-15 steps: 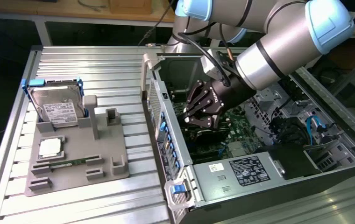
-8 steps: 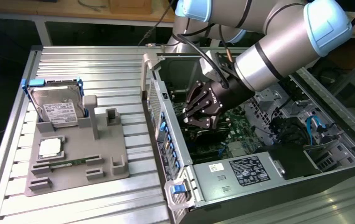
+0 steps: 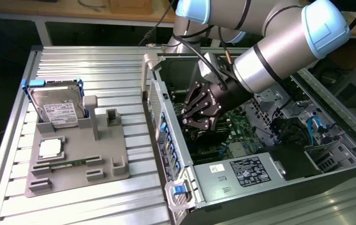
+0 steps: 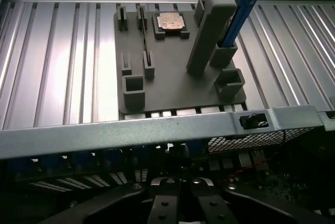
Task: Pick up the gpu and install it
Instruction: 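Press down on the gpu until it lock into place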
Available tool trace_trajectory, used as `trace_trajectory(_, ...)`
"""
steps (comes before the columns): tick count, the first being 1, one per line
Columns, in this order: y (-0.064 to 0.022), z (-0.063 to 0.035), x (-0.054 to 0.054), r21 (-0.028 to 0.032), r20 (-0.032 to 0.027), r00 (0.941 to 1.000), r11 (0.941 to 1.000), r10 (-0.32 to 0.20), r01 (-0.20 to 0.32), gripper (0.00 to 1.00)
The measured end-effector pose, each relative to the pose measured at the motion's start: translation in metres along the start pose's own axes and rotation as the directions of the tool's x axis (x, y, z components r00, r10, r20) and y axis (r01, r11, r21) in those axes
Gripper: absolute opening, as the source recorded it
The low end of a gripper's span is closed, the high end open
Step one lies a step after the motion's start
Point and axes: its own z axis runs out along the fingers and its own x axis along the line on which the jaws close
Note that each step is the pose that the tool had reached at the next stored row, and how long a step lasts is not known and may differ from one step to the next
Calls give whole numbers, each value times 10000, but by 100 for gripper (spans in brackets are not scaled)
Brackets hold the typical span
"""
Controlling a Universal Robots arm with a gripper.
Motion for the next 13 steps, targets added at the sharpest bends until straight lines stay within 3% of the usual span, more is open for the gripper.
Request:
trace_trajectory(4,-27,44,6,-8,-4,10000,10000,6,-6,11)
trace_trajectory(7,-59,56,7,6,53,10000,10000,-27,27,11)
trace_trajectory(8,-85,59,14,-11,92,9999,10000,-40,40,11)
trace_trajectory(10,-122,7,22,-67,50,10000,10000,-20,21,11)
trace_trajectory(13,-187,-29,18,-100,56,10000,9999,-19,20,11)
